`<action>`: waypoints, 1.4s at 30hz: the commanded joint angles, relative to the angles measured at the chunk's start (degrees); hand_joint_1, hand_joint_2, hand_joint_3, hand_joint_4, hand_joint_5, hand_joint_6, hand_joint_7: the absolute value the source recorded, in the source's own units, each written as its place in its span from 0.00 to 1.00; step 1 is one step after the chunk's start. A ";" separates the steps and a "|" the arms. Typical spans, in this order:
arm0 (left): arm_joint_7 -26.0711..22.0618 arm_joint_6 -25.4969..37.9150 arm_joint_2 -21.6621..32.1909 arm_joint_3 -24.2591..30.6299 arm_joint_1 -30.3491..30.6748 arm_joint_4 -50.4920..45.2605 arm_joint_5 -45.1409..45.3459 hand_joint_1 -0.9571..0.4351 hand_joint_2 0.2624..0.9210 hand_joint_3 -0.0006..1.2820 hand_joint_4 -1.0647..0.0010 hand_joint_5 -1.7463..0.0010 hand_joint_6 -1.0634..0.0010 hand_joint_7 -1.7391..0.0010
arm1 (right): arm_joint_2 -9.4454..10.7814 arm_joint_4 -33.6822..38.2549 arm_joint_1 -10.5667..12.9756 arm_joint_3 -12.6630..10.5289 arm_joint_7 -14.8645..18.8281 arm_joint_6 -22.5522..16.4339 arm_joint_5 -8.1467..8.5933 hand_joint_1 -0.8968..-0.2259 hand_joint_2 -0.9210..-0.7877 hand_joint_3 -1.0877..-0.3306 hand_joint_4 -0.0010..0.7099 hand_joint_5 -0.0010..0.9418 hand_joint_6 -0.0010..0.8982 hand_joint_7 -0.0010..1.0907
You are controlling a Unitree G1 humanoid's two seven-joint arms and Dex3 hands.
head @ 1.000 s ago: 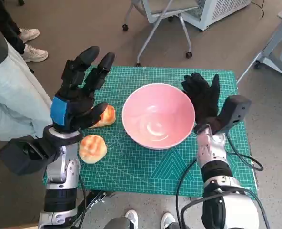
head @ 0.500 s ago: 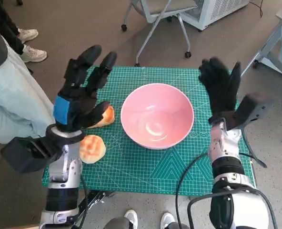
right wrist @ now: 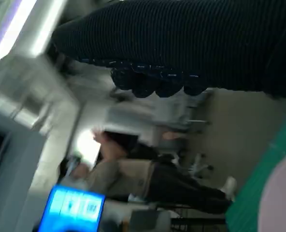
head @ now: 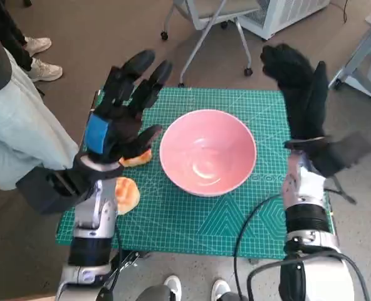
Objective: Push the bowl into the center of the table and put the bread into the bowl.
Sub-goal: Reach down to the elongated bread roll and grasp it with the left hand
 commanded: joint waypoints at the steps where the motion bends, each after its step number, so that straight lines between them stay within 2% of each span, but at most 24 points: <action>1: -1.30 -0.21 -0.58 -0.89 -2.90 0.19 -0.44 0.35 1.00 0.25 0.76 1.00 1.00 0.63 | -0.29 -8.21 4.46 2.01 1.57 1.65 1.02 0.29 0.00 0.42 0.25 0.01 0.07 0.40; 8: -2.91 -0.26 -1.29 -1.56 -4.65 0.25 -1.18 0.36 1.00 0.24 0.76 0.99 1.00 0.62 | -0.19 -17.09 7.88 4.43 2.38 2.81 1.64 0.30 0.00 0.42 0.25 0.00 0.03 0.49; 16: -3.45 -2.02 -1.86 -1.89 -5.70 1.42 0.14 0.36 0.99 0.23 0.76 0.99 1.00 0.61 | -0.35 -19.62 9.48 6.29 1.90 3.14 1.17 0.29 0.00 0.42 0.25 0.00 0.01 0.53; 33: -4.46 -3.41 -1.40 -1.45 -6.59 4.05 0.25 0.37 0.98 0.23 0.76 0.99 1.00 0.61 | -0.62 -20.31 10.10 7.30 0.36 4.20 0.43 0.27 0.00 0.42 0.24 0.00 0.00 0.54; 42: -4.44 -4.04 -0.39 -0.98 -5.86 3.92 0.79 0.37 0.97 0.24 0.76 0.99 1.00 0.61 | -0.35 -20.39 10.29 7.53 0.27 4.58 0.82 0.27 0.00 0.42 0.24 0.00 0.00 0.54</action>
